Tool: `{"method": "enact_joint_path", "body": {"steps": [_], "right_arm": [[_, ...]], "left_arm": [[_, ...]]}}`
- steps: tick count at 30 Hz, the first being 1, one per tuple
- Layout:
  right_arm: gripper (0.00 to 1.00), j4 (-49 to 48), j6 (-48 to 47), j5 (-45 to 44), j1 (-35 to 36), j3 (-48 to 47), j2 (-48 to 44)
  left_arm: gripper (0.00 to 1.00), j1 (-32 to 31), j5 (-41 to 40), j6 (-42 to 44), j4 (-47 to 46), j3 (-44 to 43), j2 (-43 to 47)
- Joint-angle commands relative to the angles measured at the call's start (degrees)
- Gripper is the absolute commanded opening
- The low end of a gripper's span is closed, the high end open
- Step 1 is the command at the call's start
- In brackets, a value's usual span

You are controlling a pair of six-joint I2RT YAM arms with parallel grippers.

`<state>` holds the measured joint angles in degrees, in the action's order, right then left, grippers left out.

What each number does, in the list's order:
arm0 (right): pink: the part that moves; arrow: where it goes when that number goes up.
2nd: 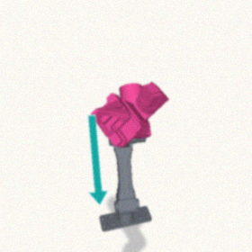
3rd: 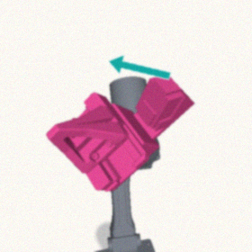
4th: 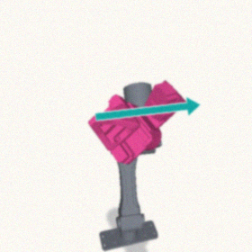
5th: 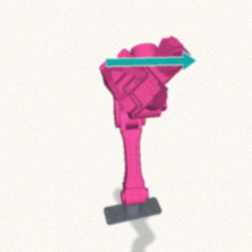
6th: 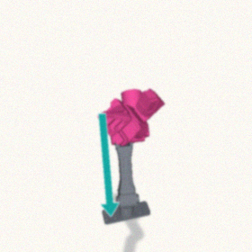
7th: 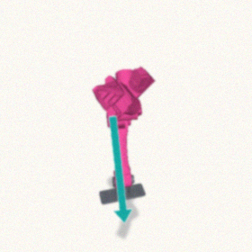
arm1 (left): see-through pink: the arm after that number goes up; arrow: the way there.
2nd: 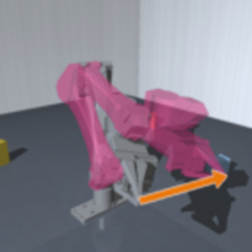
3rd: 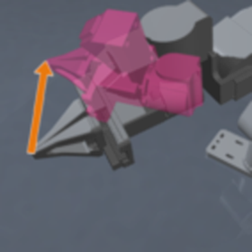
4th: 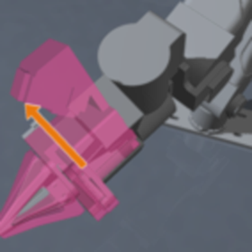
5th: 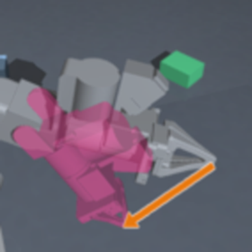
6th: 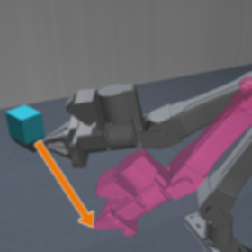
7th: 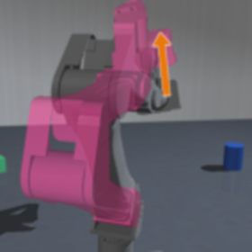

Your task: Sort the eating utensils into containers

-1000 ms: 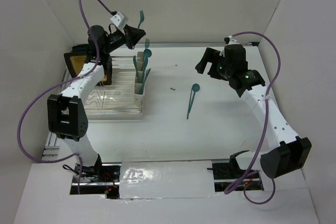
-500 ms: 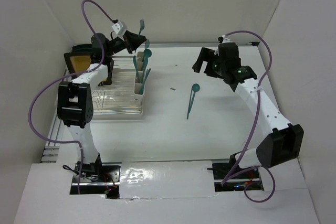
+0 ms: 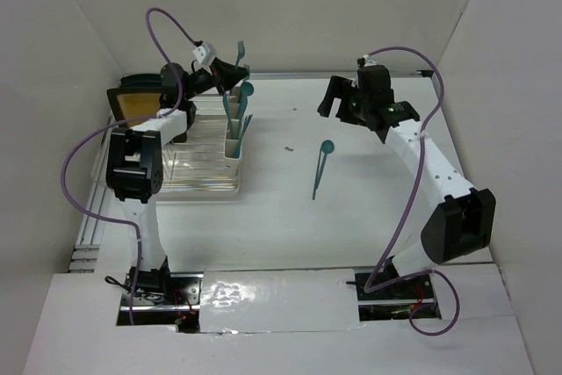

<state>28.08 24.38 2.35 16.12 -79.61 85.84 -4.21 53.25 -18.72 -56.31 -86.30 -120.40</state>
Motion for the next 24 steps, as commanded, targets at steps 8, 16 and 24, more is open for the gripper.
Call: {"method": "enact_joint_path", "body": {"steps": [8,16,24], "right_arm": [[1.00,-2.76,-0.74,0.11,-0.21,-3.18,1.43],[1.00,-2.76,-1.35,0.11,-0.30,-4.23,2.57],[1.00,-2.76,-1.53,2.04,-0.30,-3.71,2.57]], "left_arm": [[0.21,0.08,-0.17,-1.49,-8.28,-3.26,-2.91],[0.29,-0.01,-1.31,-2.37,-10.22,-2.47,-3.88],[0.44,0.08,-2.45,-2.02,-9.08,-2.73,-2.92]]}}
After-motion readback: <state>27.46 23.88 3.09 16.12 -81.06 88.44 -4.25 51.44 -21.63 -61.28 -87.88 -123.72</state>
